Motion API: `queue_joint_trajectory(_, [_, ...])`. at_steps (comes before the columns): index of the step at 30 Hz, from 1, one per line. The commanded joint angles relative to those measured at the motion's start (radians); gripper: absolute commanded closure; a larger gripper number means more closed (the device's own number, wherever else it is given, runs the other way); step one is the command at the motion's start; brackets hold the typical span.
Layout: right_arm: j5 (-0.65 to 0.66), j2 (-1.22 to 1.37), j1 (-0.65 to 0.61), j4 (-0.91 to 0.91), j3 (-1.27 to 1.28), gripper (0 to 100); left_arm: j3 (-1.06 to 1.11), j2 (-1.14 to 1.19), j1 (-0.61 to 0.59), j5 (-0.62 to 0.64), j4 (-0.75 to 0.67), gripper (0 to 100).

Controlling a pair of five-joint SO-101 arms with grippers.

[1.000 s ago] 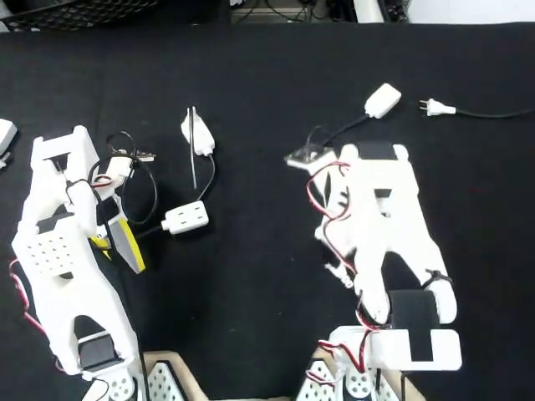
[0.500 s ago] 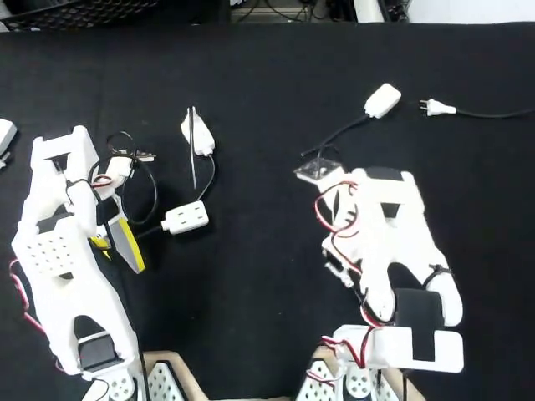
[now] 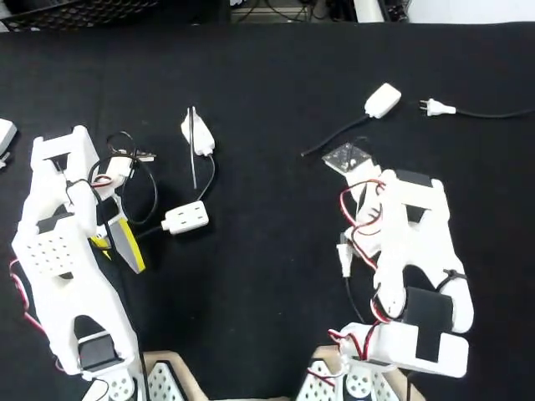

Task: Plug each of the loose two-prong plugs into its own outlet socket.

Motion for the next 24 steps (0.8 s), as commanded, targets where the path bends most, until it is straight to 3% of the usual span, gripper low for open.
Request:
queue_joint_trajectory(1, [0.006,-0.013,-0.003,0.049,-0.022,79.4,-0.028,0.017,-0.045,-0.003,-0.002,66])
queue_joint_trajectory(6, [-0.002,-0.013,-0.054,0.192,-0.090,79.4,-0.028,0.017,-0.045,-0.003,-0.002,66])
queue_joint_trajectory(10, [-0.110,-0.013,-0.132,0.244,-0.110,79.4,-0.028,0.017,-0.045,-0.003,-0.002,66])
queue_joint_trajectory(14, [-0.141,0.005,-0.198,0.218,-0.087,79.4,-0.028,0.017,-0.045,-0.003,-0.002,66])
queue_joint_trajectory(20, [-0.189,0.071,-0.199,0.068,0.001,79.5,-0.027,0.018,-0.045,-0.003,-0.002,66])
queue_joint_trajectory(24, [-0.189,0.154,-0.199,0.034,0.018,87.2,-0.027,0.018,-0.045,-0.003,-0.002,66])
